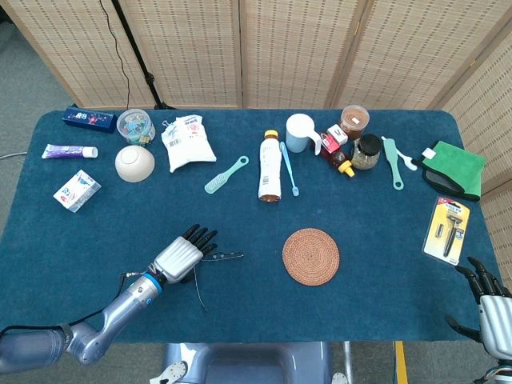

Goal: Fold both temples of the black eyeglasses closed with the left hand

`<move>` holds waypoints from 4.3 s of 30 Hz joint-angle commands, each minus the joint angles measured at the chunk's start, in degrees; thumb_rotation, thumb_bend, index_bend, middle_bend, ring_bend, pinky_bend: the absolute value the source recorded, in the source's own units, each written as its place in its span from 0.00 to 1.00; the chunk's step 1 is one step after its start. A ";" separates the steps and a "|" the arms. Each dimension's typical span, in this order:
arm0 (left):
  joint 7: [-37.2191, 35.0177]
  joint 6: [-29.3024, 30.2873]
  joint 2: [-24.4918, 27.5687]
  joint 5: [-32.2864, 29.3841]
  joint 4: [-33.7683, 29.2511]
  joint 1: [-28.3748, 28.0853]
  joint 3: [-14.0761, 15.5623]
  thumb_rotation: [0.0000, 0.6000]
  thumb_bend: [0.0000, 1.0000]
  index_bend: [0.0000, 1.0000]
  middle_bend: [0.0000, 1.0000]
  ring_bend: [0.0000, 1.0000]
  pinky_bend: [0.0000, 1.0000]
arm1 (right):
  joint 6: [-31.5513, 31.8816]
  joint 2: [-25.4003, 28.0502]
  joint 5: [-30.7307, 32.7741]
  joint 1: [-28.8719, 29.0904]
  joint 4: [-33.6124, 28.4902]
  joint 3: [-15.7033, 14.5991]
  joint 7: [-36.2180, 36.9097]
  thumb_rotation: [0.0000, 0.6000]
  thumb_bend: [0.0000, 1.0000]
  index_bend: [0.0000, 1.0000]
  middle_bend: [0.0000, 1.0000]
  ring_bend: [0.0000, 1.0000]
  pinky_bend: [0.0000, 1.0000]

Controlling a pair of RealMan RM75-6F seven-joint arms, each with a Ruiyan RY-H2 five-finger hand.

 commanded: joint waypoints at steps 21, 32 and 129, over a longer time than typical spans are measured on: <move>-0.88 0.03 -0.79 1.31 0.35 -0.47 0.07 0.92 0.23 0.19 0.00 0.00 0.00 | 0.08 0.29 -0.07 -0.08 -0.32 0.05 -0.05 1.00 0.03 0.18 0.09 0.21 0.39; -0.92 -0.07 -1.33 1.51 1.10 -0.52 0.27 0.92 0.23 0.24 0.00 0.00 0.00 | 0.14 0.41 -0.15 -0.13 -0.51 0.04 -0.11 1.00 0.03 0.18 0.09 0.21 0.39; -13.50 27.58 30.29 3.87 -18.44 22.15 4.21 1.00 0.30 0.03 0.00 0.00 0.00 | -5.59 -1.18 -0.59 6.55 0.35 2.87 -0.96 1.00 0.03 0.22 0.09 0.23 0.35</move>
